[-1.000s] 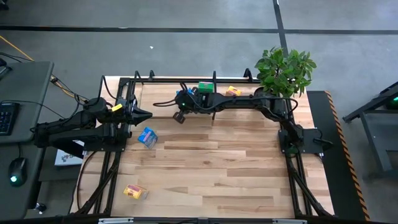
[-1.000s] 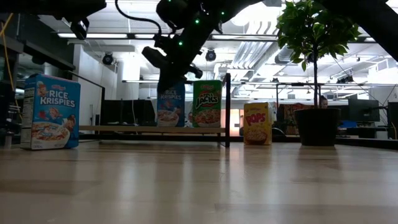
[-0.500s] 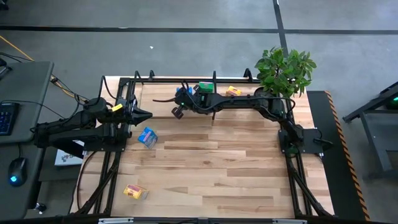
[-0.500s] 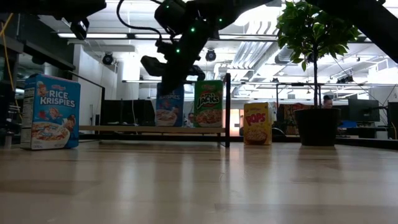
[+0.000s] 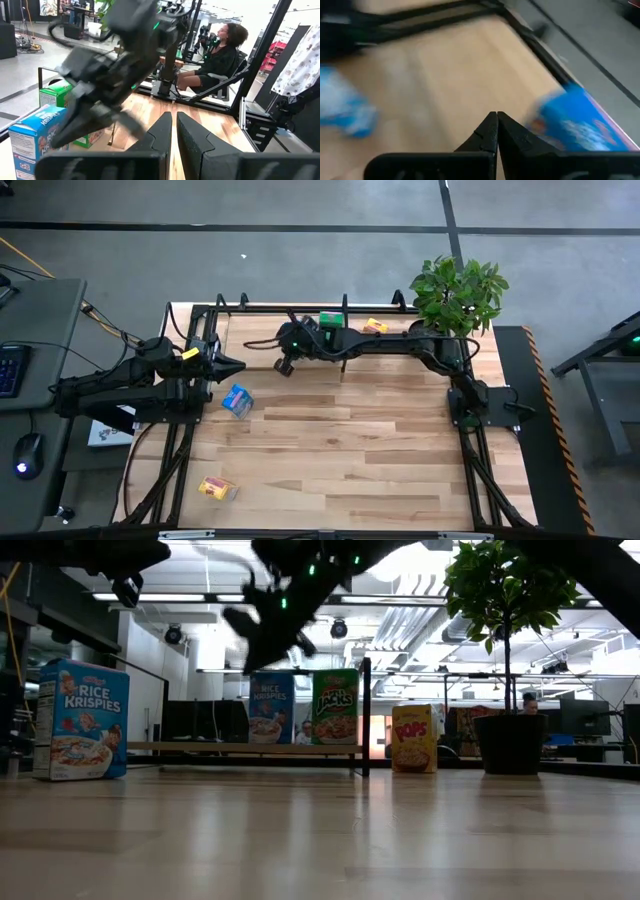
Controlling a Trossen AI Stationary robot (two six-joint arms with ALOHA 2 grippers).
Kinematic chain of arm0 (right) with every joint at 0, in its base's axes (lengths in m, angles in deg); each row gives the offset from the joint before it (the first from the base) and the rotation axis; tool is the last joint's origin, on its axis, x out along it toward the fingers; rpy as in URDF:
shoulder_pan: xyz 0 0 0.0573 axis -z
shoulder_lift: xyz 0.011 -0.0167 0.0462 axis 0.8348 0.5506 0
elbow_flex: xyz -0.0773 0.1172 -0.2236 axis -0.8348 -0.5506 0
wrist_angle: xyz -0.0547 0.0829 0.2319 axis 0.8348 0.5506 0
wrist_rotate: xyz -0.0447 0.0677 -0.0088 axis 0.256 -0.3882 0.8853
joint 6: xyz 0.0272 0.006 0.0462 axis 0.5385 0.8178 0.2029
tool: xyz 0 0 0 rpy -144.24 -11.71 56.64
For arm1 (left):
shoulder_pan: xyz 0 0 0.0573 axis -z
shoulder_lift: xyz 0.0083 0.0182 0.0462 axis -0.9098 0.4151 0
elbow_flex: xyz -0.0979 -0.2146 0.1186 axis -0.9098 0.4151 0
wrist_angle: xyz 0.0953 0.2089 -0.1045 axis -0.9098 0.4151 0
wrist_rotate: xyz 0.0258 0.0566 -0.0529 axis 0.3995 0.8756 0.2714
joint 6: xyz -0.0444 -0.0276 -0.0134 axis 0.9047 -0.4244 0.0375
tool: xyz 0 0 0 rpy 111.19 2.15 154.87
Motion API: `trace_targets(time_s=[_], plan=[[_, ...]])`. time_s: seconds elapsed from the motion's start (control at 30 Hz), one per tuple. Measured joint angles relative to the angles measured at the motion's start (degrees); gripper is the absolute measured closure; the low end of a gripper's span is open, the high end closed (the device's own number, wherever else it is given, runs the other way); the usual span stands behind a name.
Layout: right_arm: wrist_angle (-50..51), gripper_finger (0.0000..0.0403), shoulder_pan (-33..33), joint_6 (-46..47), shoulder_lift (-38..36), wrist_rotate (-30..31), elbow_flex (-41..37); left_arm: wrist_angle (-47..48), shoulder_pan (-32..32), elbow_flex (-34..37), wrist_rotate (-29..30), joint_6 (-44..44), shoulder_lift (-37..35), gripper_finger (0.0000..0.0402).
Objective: Stack cereal on shelf
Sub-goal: Put the right blue cereal box on the shelf, then put the blue cereal box aligned with the other blue cereal box on the shelf
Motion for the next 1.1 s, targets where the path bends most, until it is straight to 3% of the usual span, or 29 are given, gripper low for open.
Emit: trace_targets(time_s=[0.2,0.33,0.43,0.6,0.83,0.97,1.1], plan=[[10.4,0.0403,-2.5,-7.5,-2.9,-13.9,0.1,0.4,0.0,0.0,0.0,0.0,0.0,0.0382],[19.9,0.0403,-5.0,-7.8,-4.4,-13.5,-1.3,0.4,0.0,0.0,0.0,0.0,0.0,0.0382],[20.4,0.0403,-7.8,-6.3,-7.1,-11.3,-7.8,0.4,0.0,0.0,0.0,0.0,0.0,0.0382],[7.7,0.0403,-13.3,1.4,-18.2,-4.9,-28.7,0.4,0.0,0.0,0.0,-0.1,0.0,0.0382],[-27.4,0.0403,-21.8,10.6,-36.0,4.4,-57.5,0.2,0.0,0.0,0.0,-4.5,0.5,0.0367],[-43.3,0.0403,-24.0,10.4,-41.4,9.1,-67.3,-0.3,0.0,0.0,-0.5,-3.1,3.4,0.0312],[-50.3,0.0403,-24.1,10.9,-43.7,10.4,-72.3,0.0,0.2,-1.9,-3.9,-3.1,7.8,0.0233]])
